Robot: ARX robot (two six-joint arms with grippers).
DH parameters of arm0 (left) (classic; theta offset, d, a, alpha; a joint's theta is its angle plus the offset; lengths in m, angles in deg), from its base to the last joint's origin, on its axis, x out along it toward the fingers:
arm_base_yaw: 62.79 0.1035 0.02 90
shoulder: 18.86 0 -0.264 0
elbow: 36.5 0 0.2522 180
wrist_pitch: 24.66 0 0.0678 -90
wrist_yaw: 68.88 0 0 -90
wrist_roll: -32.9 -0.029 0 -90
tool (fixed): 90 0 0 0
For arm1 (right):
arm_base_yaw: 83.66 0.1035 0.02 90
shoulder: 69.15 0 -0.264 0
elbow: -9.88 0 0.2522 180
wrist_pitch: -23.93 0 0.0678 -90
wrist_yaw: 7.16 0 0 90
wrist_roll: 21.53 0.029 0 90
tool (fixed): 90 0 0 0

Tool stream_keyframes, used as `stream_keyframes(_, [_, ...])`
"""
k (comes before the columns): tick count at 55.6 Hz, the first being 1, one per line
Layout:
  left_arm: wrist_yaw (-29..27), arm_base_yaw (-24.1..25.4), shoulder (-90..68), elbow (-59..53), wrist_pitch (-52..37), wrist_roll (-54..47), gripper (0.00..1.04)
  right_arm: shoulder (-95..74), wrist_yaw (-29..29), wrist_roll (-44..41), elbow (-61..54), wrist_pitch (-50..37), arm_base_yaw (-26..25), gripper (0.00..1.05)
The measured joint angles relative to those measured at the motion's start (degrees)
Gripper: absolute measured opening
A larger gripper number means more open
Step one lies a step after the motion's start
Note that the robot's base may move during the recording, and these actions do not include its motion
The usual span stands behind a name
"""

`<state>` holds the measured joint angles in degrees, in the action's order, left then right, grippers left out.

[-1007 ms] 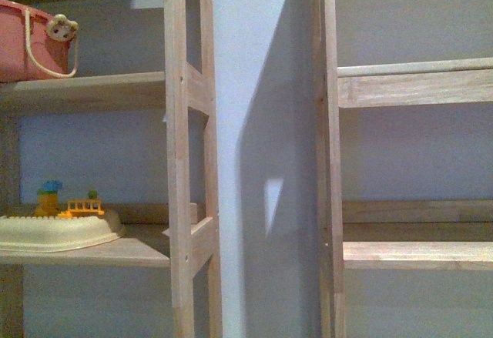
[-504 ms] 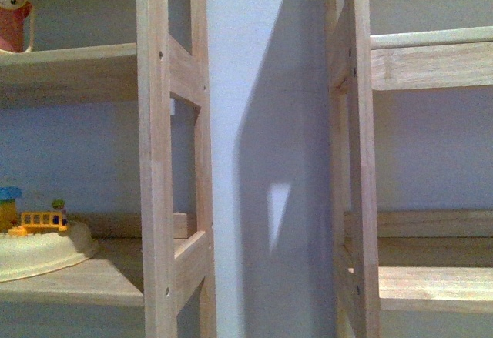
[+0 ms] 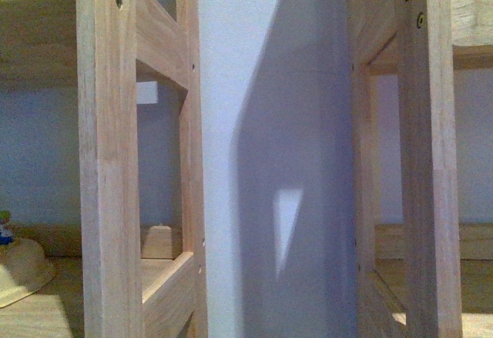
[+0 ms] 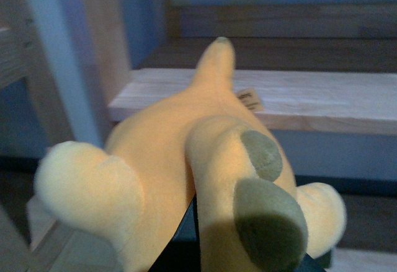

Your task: Put away toys

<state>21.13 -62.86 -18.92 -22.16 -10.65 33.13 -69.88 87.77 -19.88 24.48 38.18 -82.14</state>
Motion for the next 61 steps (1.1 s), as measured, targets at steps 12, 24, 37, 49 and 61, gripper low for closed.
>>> stream_keyframes(12, [0.0,0.0,0.0,0.0,0.0,0.0,0.98,-3.3,20.5,0.3,0.1,-4.7,9.6,0.07])
stream_keyframes(24, [0.0,0.0,0.0,0.0,0.0,0.0,0.98,-7.4,27.0,-6.7,2.4,-11.4,14.5,0.07])
stream_keyframes(37, [0.0,0.0,0.0,0.0,0.0,0.0,0.98,-13.9,34.6,-13.0,8.8,-16.8,22.1,0.07])
stream_keyframes(49, [0.0,0.0,0.0,0.0,0.0,0.0,0.98,-21.1,40.8,-21.0,19.2,-23.8,30.1,0.07])
stream_keyframes(61, [0.0,0.0,0.0,0.0,0.0,0.0,0.98,-29.2,43.7,-31.7,28.3,-32.4,37.4,0.07])
